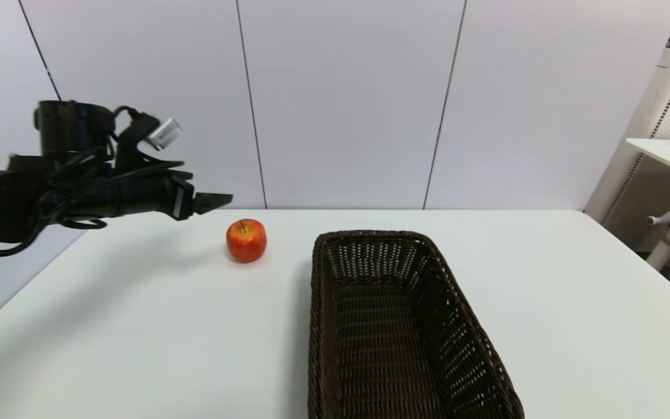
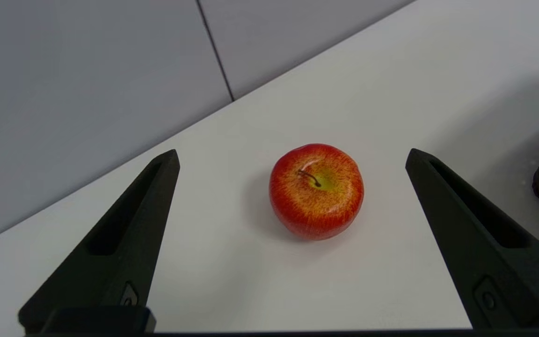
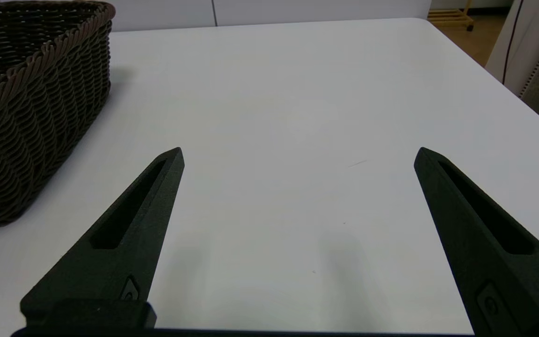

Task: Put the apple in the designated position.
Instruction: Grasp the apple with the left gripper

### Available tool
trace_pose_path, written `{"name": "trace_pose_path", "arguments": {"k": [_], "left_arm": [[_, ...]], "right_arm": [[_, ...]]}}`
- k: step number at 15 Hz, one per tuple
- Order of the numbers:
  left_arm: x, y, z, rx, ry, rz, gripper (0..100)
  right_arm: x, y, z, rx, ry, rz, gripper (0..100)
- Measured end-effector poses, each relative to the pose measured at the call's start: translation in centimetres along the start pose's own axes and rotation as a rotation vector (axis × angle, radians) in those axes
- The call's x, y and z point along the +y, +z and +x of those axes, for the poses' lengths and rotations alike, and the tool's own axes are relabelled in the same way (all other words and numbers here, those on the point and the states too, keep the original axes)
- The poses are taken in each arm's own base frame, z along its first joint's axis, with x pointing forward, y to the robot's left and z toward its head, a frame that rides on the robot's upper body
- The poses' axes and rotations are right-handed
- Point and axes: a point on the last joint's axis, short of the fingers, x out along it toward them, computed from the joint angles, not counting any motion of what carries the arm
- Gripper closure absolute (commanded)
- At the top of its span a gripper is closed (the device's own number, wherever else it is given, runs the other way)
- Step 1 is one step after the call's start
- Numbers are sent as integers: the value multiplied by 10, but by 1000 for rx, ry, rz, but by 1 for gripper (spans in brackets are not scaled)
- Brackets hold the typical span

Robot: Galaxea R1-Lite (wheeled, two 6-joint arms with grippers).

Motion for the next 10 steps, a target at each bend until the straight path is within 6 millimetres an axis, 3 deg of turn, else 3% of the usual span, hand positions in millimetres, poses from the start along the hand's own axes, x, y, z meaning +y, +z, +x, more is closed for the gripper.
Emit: {"name": "trace_pose_path", "arguments": {"k": [3, 5, 10], "left_arm": [[9, -26, 46, -8, -98, 35, 0], [14, -43, 66, -3, -117, 28, 0], [16, -73, 91, 66, -146, -8, 0]], "right_arm": [[0, 0, 0, 0, 0, 0, 0], [0, 0, 0, 0, 0, 0, 0], [0, 0, 0, 0, 0, 0, 0]]}}
